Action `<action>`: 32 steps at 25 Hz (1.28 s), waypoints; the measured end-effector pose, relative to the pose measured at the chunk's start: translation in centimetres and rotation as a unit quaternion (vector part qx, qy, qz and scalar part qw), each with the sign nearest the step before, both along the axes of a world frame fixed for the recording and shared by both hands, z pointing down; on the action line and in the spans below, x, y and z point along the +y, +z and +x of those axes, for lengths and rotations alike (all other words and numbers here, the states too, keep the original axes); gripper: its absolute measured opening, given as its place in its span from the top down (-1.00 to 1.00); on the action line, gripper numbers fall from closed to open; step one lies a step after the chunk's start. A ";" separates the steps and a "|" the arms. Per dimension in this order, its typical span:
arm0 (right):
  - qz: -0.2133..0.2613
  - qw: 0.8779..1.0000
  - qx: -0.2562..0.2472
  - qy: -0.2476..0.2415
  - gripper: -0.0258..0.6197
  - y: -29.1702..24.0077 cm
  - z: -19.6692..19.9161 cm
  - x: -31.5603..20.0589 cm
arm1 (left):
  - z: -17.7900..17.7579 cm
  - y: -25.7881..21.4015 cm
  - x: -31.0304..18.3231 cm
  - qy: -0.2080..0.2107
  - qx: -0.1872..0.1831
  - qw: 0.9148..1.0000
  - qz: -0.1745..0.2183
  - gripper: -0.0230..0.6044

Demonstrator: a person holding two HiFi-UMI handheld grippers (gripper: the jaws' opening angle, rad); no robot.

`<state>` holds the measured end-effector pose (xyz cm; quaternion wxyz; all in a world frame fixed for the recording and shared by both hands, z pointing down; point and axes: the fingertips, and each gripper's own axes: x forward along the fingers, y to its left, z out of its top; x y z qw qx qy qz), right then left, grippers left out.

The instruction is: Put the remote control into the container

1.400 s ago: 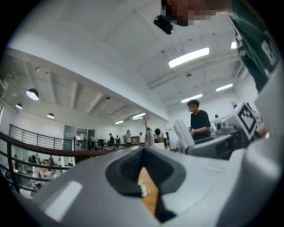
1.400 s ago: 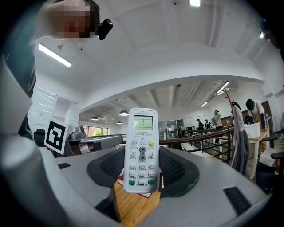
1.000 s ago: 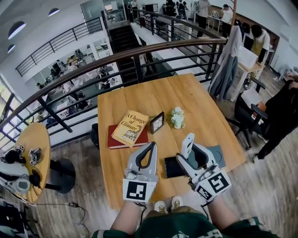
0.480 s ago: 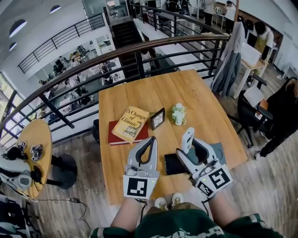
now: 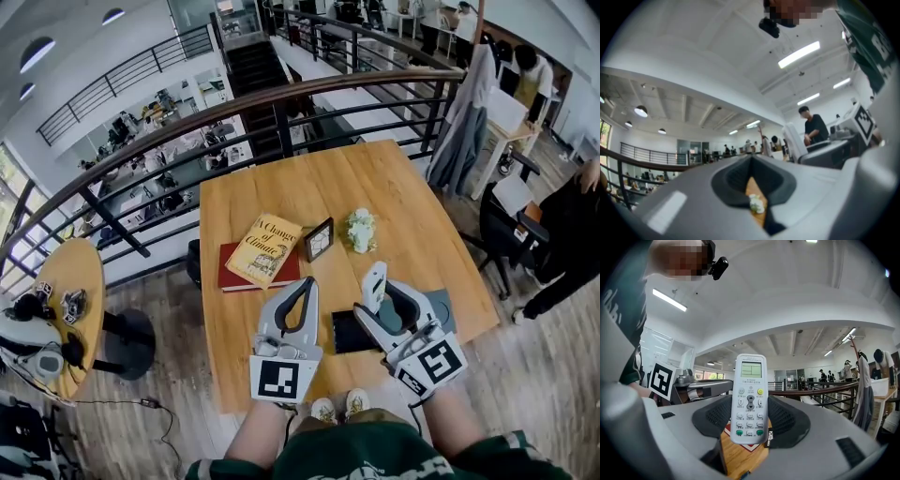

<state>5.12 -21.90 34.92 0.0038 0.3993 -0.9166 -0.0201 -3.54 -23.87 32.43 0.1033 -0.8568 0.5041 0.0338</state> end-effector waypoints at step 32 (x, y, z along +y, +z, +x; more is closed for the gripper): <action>-0.217 0.930 0.281 -0.099 0.15 23.1 -1.6 -1.9 | -2.6 3.2 1.3 -0.014 -0.023 1.000 -0.014 0.94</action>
